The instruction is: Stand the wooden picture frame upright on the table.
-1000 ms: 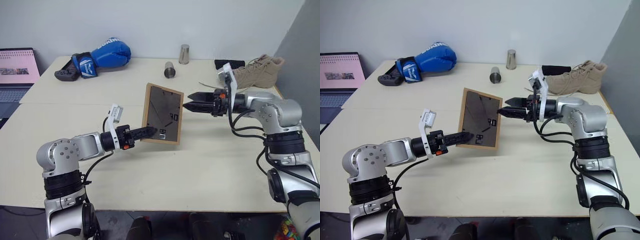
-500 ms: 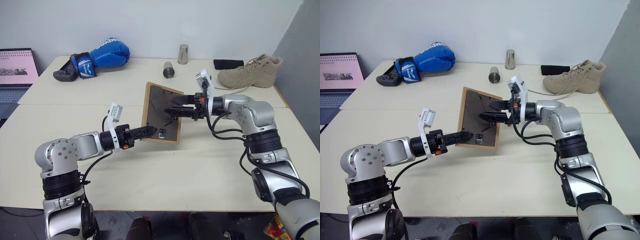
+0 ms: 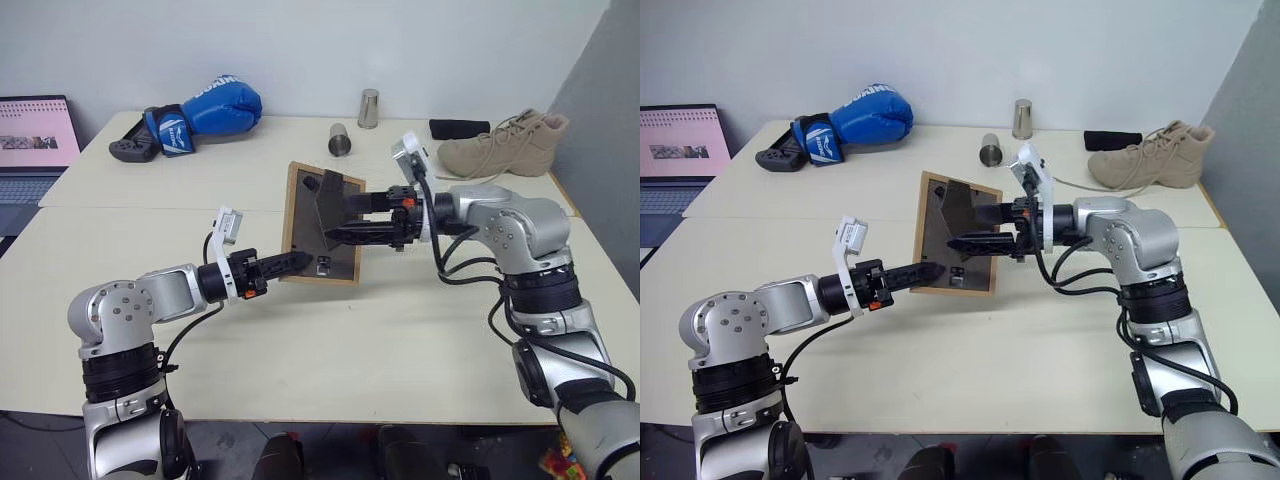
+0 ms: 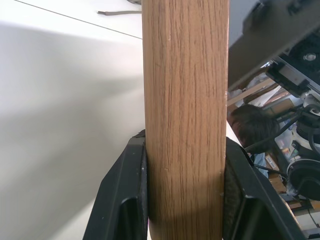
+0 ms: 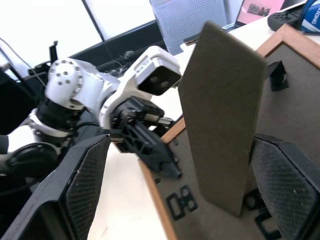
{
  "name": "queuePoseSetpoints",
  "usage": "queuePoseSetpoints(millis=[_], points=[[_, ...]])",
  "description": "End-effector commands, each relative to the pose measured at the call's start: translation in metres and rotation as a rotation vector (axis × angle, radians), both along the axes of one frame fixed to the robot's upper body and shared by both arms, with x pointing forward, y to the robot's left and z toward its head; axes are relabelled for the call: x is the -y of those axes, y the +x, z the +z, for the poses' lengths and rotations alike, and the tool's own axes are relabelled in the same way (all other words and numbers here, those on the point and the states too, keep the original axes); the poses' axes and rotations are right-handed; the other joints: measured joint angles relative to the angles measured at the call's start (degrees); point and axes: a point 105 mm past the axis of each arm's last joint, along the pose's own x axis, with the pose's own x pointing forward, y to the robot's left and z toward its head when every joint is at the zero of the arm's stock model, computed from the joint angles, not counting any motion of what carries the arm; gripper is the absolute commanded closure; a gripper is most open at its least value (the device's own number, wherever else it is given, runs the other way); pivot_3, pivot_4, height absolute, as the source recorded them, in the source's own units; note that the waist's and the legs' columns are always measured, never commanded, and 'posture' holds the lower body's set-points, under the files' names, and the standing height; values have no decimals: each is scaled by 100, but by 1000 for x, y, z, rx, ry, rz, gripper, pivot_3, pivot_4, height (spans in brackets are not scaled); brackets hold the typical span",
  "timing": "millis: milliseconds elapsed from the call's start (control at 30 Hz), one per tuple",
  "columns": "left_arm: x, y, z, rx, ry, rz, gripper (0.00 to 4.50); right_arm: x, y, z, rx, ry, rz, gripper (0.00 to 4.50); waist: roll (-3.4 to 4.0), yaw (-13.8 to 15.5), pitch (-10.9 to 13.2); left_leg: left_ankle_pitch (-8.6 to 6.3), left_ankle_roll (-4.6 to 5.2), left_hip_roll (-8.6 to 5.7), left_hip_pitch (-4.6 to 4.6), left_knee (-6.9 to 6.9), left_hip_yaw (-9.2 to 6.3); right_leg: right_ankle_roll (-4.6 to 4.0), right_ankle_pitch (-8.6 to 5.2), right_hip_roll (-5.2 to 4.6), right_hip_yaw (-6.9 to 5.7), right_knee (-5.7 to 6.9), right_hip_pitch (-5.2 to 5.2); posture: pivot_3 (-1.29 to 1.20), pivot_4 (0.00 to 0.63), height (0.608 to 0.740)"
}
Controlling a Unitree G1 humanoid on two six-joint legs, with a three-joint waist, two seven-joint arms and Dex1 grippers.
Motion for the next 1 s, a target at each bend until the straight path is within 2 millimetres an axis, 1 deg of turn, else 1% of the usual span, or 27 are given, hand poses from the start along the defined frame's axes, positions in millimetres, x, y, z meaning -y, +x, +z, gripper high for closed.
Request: queuePoseSetpoints(millis=[33,133,200,267,400,467,600,667,700,733,800,867,933,1000], points=[[5,-2,14,71,-9,-26,3203,-3,-17,12,25,38,83,36,0,0,0,0,0,0,0,0,0,0,0,0,0,0,0,0,150,740],[5,-1,13,70,-4,-28,3203,1,-18,10,15,38,75,36,0,-4,0,0,0,1,1,0,0,0,0,2,0,0,0,0,150,740],[6,-1,13,70,-1,-33,3203,4,-13,7,21,29,36,36,0,-3,0,0,0,1,0,-1,0,0,0,2,0,0,0,0,150,740],[7,-1,13,69,0,-39,3203,9,-3,1,39,6,-32,36,0,-3,0,0,0,0,0,-1,0,0,0,2,1,-1,0,0,150,740],[7,-3,13,67,5,-52,3203,29,22,-10,75,-31,-201,36,0,-2,0,0,0,0,0,0,0,0,0,2,1,-1,-1,0,150,740],[7,-4,13,66,6,-56,3203,41,27,-13,94,-49,-240,36,-1,1,0,0,0,0,0,0,1,0,0,2,2,-2,-1,0,150,740],[6,-7,13,41,-8,-72,3203,67,23,-16,111,-82,-251,36,-2,10,1,0,0,-2,-3,-2,1,0,0,1,2,-6,-1,0,150,740],[4,-9,14,14,-29,-84,3203,83,20,-21,159,-138,-253,36,-2,17,1,0,0,-3,-5,-3,2,1,0,0,2,-9,-1,0,150,740],[3,-9,15,6,-34,-86,3203,87,20,-23,183,-162,-253,36,-3,15,2,0,0,-3,-6,-2,1,1,-1,-1,1,-10,-1,0,150,740],[1,-9,15,-11,-47,-91,3203,93,21,-30,238,-215,-264,36,-3,10,2,0,1,-3,-5,-2,1,1,-1,0,1,-10,-1,0,150,740],[-2,-12,17,-55,-74,-107,3203,108,24,-48,416,-353,-262,36,-3,0,2,-1,1,-1,-2,-3,2,2,-1,2,1,-9,-1,0,150,740],[-5,-14,17,-101,-103,-125,3203,116,28,-65,677,-470,-246,36,-4,-5,2,-1,1,0,-1,-3,2,4,-3,4,1,-9,-1,0,150,740],[-6,-17,15,-132,-120,-148,3203,114,32,-68,950,-509,-233,36,-5,-36,2,-1,1,1,0,-2,5,17,-10,3,5,-9,0,0,150,740],[-6,-17,14,-168,-167,-160,3203,107,36,-64,1196,-507,-238,36,1,-79,7,0,1,1,2,-1,10,30,-17,3,11,-5,-1,0,150,740]])
